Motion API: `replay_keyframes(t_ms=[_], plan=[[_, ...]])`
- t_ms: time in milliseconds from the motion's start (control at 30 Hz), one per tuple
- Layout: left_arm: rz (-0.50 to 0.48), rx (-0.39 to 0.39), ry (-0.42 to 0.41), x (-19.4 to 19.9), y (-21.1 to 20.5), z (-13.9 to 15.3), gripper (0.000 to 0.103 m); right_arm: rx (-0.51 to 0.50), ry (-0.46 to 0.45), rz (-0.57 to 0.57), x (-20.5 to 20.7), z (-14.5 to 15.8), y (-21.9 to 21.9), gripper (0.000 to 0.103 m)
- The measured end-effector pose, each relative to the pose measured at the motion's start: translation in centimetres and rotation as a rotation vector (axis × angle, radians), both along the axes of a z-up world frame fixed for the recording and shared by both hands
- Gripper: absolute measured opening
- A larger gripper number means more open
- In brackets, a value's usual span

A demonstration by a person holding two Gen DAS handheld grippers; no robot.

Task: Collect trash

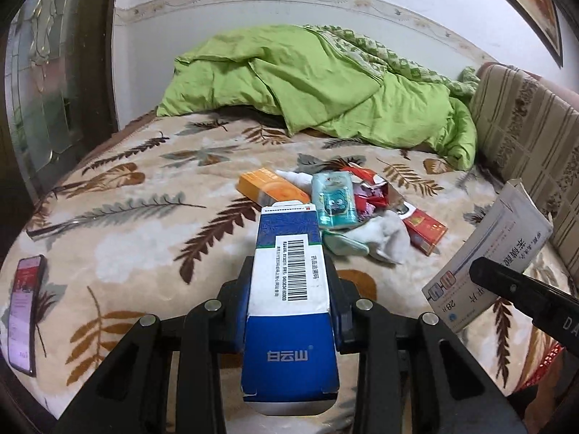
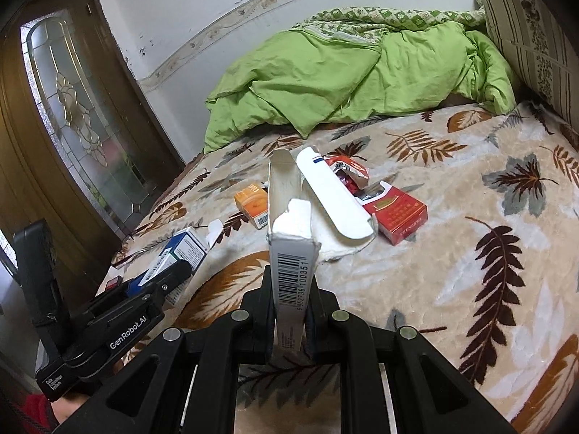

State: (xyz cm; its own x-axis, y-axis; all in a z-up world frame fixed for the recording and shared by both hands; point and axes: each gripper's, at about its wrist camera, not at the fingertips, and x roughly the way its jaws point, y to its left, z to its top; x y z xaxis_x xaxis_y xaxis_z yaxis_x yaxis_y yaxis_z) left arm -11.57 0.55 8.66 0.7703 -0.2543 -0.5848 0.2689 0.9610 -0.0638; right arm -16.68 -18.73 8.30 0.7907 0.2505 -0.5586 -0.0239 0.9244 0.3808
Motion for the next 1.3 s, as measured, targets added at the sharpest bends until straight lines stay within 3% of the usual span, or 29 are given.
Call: replay_keyframes(t_ms=[433,1300], plan=[[-0.006,0.068,-0.056,-0.4,-1.3,0.2,0.033,-0.003,0.003,-0.001,0.3,-0.2,0.2,0.014],[-0.009,0.071,-0.060,-0.6,-1.8,0.1,0.033,0.023,0.005,-0.008,0.4,-0.4,-0.1,0.014]])
